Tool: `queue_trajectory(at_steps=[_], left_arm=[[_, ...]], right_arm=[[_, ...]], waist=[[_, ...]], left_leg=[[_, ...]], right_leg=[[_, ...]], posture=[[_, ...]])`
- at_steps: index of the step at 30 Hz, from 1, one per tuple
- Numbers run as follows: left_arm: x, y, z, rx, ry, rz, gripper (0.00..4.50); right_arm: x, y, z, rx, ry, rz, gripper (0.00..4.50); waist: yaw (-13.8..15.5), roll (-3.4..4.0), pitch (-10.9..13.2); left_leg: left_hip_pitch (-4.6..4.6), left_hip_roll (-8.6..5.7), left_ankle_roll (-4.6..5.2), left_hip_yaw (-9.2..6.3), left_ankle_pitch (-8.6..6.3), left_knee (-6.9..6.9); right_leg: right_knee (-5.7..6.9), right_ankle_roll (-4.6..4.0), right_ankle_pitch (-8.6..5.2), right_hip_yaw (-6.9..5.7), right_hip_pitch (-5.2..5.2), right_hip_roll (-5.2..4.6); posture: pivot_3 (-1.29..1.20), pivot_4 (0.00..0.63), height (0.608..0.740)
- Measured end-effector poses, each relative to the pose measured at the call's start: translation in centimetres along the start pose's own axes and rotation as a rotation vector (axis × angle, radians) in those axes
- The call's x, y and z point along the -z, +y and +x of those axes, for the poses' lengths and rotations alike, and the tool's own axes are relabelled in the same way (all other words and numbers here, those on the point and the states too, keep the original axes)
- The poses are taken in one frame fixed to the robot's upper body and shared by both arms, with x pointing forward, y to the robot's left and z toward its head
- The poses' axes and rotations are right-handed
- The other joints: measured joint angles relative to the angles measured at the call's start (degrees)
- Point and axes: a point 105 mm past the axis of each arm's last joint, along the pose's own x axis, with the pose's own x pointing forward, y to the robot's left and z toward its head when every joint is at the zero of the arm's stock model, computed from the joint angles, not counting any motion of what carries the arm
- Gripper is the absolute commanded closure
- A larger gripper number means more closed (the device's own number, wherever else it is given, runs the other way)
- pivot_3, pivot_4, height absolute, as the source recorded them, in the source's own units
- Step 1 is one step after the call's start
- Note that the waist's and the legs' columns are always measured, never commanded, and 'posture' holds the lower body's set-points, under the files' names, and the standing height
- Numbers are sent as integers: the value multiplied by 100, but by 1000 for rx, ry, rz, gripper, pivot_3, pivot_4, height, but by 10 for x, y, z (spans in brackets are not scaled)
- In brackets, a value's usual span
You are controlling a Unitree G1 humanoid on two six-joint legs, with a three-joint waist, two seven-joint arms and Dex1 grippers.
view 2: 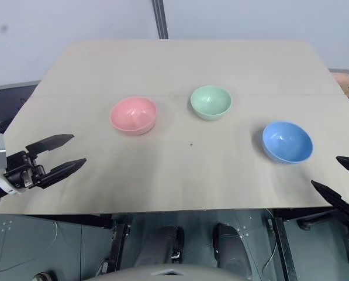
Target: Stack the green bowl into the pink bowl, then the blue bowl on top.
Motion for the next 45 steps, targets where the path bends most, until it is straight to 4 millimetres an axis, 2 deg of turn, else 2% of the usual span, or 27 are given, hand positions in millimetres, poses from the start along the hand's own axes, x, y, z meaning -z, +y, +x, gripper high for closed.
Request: queue_trajectory(at_steps=[3, 8, 12, 15, 21, 25, 29, 30, 33, 35, 40, 43, 45], left_arm=[[-1, 1, 2, -2, -13, 3, 185], [-2, 0, 17, 25, -45, 4, 185], [-3, -3, 25, 24, -60, 4, 185], [-5, -10, 35, 54, -69, 10, 185], [-13, -24, 58, 166, -129, 11, 185], [-22, -32, 70, 230, -191, 5, 185], [-18, -30, 73, 186, -187, 9, 185], [-13, -22, 74, 92, -159, 9, 185], [-2, -7, 78, -115, -35, 62, 185], [4, -6, 81, -198, 54, 77, 185], [-5, -6, 92, -258, 236, 171, 185], [-12, -9, 101, -216, 342, 277, 185], [-9, -10, 108, -180, 419, 334, 185]], right_arm=[[-2, -1, 2, 14, -15, -3, 0], [-14, 8, 24, -12, -69, -26, 0], [-9, 5, 33, 19, -44, -13, 0], [-13, 7, 50, 16, -58, -38, 0], [-25, 17, 108, 13, -14, -123, 0], [-46, 30, 161, -17, -33, -184, 0], [-63, 40, 190, -74, -66, -218, 0], [-71, 45, 199, -111, -97, -210, 0], [-84, 64, 206, -248, -196, -183, 0], [-88, 82, 205, -377, -246, -155, 0], [-89, 93, 200, -488, -267, -127, 0], [-91, 96, 198, -509, -285, -106, 0], [-94, 99, 194, -523, -299, -95, 0]], waist=[[3, 0, 0], [0, 0, 0], [3, -2, 0], [-2, -2, 0], [-6, -5, -1], [-31, -10, -1], [-11, -13, 1], [-8, -17, 3], [5, -33, 7], [4, -35, 8], [-1, -38, 11], [-11, -36, 11], [-17, -35, 12]], left_leg=[[0, 0, 0, -1, 0, 0], [3, 1, 0, 2, 1, 1], [1, -1, -1, 10, 1, 0], [9, -1, 0, 22, 1, 1], [17, 5, 0, 37, 2, 4], [15, 10, 0, 61, 2, 5], [5, 10, 0, 71, 2, 3], [5, 10, 1, 72, 1, 3], [0, 8, 7, 64, -2, 3], [-1, 6, 17, 67, -8, 4], [5, 5, 17, 66, -8, 7], [13, 9, 14, 70, -7, 6], [16, 13, 13, 75, -6, 6]], right_leg=[[0, 0, 0, 1, 0, 0], [2, 0, 1, -2, 1, 5], [2, -1, 1, 1, 0, 3], [4, 0, 2, 12, 0, 4], [22, -1, 2, 26, -8, 21], [22, -20, 15, 54, -18, 54], [23, -24, 17, 65, -32, 59], [21, -20, 20, 68, -31, 59], [15, -2, 32, 65, -27, 58], [15, -2, 32, 67, -27, 52], [21, -1, 33, 66, -27, 52], [31, -2, 32, 67, -27, 61], [33, -2, 32, 70, -28, 68]], posture=[[0, 150, 740], [0, 150, 740], [0, 150, 740], [0, 150, 740], [0, 150, 740], [0, 150, 740], [0, 150, 740], [0, 150, 740], [0, 150, 740], [0, 150, 740], [0, 150, 740], [0, 150, 740], [0, 150, 740]])
